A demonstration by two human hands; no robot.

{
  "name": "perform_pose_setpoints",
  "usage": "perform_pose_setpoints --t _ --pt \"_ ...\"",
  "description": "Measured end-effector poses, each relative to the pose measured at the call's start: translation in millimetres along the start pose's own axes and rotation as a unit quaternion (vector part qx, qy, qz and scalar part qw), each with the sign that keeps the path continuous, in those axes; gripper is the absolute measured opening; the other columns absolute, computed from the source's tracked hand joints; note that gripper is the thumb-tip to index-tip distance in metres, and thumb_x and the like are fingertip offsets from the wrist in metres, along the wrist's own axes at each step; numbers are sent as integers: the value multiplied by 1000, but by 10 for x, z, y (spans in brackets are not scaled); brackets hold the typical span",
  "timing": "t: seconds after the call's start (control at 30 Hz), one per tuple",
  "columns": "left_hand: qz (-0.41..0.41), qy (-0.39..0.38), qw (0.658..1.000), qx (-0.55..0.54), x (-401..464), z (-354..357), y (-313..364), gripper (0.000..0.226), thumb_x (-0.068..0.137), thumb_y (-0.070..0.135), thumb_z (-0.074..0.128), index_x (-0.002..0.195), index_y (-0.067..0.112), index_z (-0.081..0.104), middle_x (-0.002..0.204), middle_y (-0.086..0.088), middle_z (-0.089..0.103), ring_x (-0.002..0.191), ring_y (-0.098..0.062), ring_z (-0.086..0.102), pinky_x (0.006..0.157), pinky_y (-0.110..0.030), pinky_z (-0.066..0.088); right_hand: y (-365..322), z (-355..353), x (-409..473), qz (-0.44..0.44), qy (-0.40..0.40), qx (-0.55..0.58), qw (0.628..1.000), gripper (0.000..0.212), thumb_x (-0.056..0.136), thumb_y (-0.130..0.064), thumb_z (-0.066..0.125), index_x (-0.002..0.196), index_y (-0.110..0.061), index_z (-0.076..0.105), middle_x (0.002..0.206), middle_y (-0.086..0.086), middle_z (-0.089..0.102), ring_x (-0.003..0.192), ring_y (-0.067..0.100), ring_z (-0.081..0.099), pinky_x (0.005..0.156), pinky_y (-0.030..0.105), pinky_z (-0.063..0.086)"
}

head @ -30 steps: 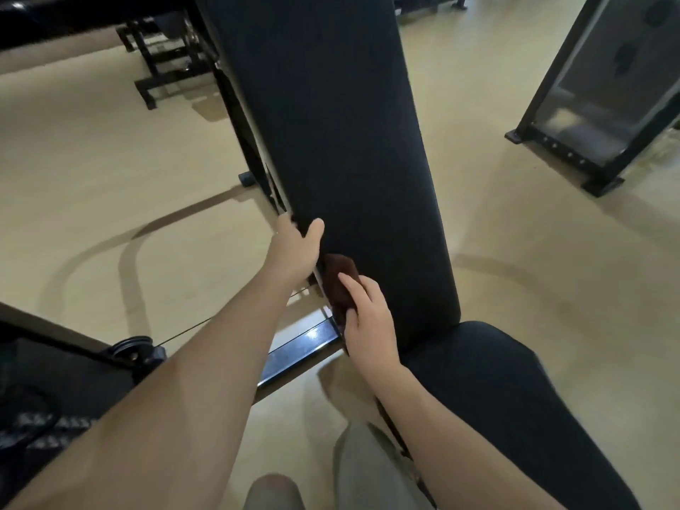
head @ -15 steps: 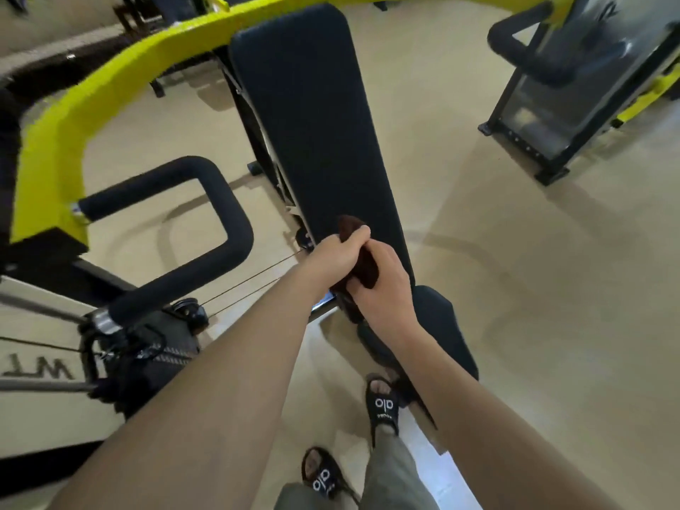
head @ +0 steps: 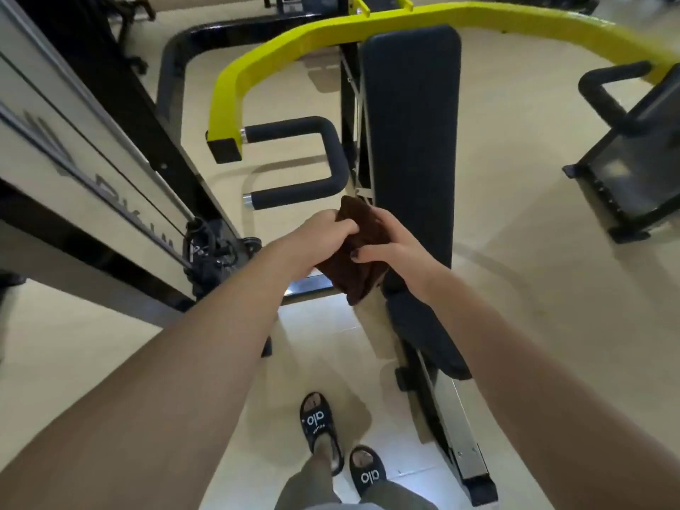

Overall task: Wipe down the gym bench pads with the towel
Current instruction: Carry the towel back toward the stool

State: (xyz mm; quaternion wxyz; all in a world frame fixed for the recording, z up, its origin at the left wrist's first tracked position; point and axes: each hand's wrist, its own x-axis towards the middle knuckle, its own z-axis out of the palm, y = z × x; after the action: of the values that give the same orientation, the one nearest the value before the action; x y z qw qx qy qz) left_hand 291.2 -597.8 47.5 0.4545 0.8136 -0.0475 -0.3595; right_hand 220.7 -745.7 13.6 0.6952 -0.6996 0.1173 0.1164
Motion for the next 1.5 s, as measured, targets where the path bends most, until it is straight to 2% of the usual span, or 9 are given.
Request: perform_pose_setpoints --t 0.13,0.33,0.5,0.77,0.93,1.03,1.13,1.3,1.5 --pt "-29 29 999 -24 -621 -381 -238 25 99 21 56 118 10 68 116 -18 74 110 -35 71 104 -51 55 -146 281 1 42 -86 -51 994 59 69 -18 76 126 -24 62 125 9 67 115 22 65 93 33 50" --pt "-80 79 989 -96 -1544 -985 -921 18 101 20 62 117 18 70 115 -9 77 106 -24 75 97 -39 59 -205 1245 -32 56 -200 -199 958 27 83 -1 72 111 0 74 115 19 75 105 23 70 111 49 51" --pt "-89 145 971 -169 -2284 -1453 -1667 23 105 21 57 124 17 69 116 -8 77 107 -26 74 92 -39 60 -143 2323 -95 80 -266 -157 948 40 72 -11 72 110 0 70 104 19 75 104 31 73 109 52 52" --pt "-98 258 924 -263 -3261 -2541 -3184 24 107 30 53 128 20 62 120 -10 73 108 -28 73 92 -48 61 -66 4457 -49 71 -314 -192 927 8 87 -19 74 90 -17 68 88 8 72 85 27 71 80 39 55" --pt "-102 308 897 -300 -3680 -3275 -3980 13 103 29 60 112 20 63 112 -13 71 98 -30 73 79 -44 63 -78 5605 3 99 -350 -219 905 30 87 -13 73 112 2 69 98 18 74 91 33 72 95 54 59" --pt "-111 330 878 -330 -3809 -3674 -4283 10 101 27 64 109 22 64 110 -10 73 95 -26 73 83 -40 61 -132 6065 64 121 -401 -209 884 37 89 2 65 126 5 64 111 31 72 93 36 73 84 49 63" --pt "-110 326 871 -349 -3803 -4037 -4504 21 100 27 65 119 16 64 112 -10 74 97 -26 73 86 -40 62 -149 6416 205 135 -403 -178 888 38 90 6 62 128 6 62 104 25 72 92 35 73 73 43 64" --pt "-105 331 862 -369 -3533 -4766 -4730 26 99 28 67 122 17 66 115 -10 75 104 -27 74 93 -43 61 -85 6811 662 176 -371 -44 911 29 94 5 56 118 -2 70 109 22 69 103 39 66 100 59 50" --pt "-108 329 861 -373 -2870 -5842 -4897 30 99 29 67 125 16 66 118 -7 74 108 -25 72 93 -39 60 -56 7503 1657 201 -290 71 933 39 86 -8 60 121 9 61 112 20 60 101 39 57 85 54 42"
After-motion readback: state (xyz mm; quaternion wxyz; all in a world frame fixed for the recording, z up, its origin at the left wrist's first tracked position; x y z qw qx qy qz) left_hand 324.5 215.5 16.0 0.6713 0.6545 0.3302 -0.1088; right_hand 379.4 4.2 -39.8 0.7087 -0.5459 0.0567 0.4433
